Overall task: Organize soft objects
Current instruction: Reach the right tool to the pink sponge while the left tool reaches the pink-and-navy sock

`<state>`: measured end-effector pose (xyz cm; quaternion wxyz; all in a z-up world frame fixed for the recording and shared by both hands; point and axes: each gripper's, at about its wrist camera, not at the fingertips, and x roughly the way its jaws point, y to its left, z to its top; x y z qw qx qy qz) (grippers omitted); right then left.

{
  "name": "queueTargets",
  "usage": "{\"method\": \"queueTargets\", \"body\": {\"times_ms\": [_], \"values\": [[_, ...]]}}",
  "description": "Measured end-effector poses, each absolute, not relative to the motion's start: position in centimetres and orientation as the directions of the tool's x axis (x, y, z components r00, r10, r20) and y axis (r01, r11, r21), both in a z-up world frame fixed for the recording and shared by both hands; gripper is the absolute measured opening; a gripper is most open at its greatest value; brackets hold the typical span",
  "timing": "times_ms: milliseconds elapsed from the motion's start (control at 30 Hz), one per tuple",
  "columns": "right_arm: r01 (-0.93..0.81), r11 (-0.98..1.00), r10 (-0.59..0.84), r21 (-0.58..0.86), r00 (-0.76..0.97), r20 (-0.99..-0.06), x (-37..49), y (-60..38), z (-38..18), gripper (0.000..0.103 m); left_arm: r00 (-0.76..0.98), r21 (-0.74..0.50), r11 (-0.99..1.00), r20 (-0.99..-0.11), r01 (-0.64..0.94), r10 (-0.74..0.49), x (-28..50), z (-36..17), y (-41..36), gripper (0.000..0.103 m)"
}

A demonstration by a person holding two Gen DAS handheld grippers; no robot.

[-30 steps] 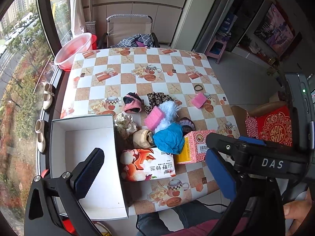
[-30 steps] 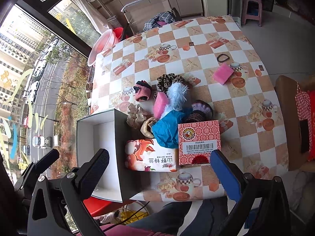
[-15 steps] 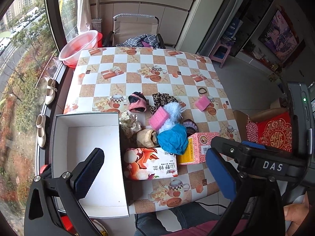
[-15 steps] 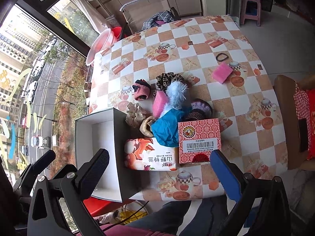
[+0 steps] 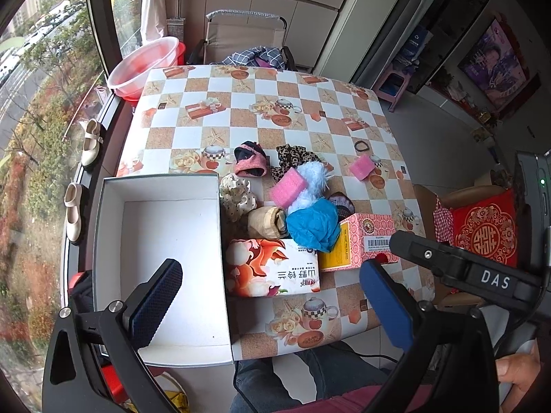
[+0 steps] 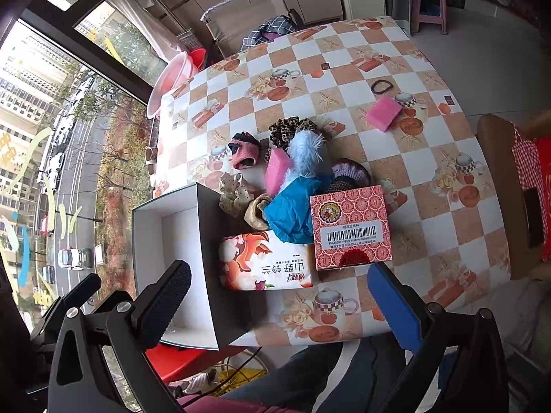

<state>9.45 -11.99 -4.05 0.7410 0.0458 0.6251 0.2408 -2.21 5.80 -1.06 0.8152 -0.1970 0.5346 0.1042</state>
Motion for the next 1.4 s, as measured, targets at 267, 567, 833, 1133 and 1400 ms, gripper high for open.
{"method": "queueTargets", "body": {"times_ms": [267,567,833,1133,1400], "values": [[-0.238,0.903,0.386,0.357,0.089,-0.918,9.5,-14.8,-5.9,0.103,0.333,-0.199,0.900,-0.941,-0.388,-0.064,-1.1,-3.9,6.8,0.103],[-0.163,0.932,0.333,0.323,0.042,-0.942,13.8,-19.8,-9.8,0.103,0.234,-0.183,0.861,-0.969,-0.474,-0.077,3.1,-7.2,8.2,0.103],[-0.216,0.920,0.334,0.328,-0.011,-0.943,20.8,-20.3,-12.7,0.103,0.161,-0.087,0.847,-0.987,-0.524,-0.002,9.2,-9.7,9.0,0.103],[-0.292,0.912,0.281,0.290,-0.071,-0.957,27.9,-19.8,-17.2,0.103,0.101,-0.025,0.819,-0.994,-0.573,0.041,15.8,-14.0,10.7,0.103],[-0.349,0.898,0.241,0.269,-0.124,-0.963,31.0,-18.6,-19.7,0.103,0.052,0.010,0.800,-0.997,-0.600,0.052,17.9,-15.9,11.3,0.103]]}}
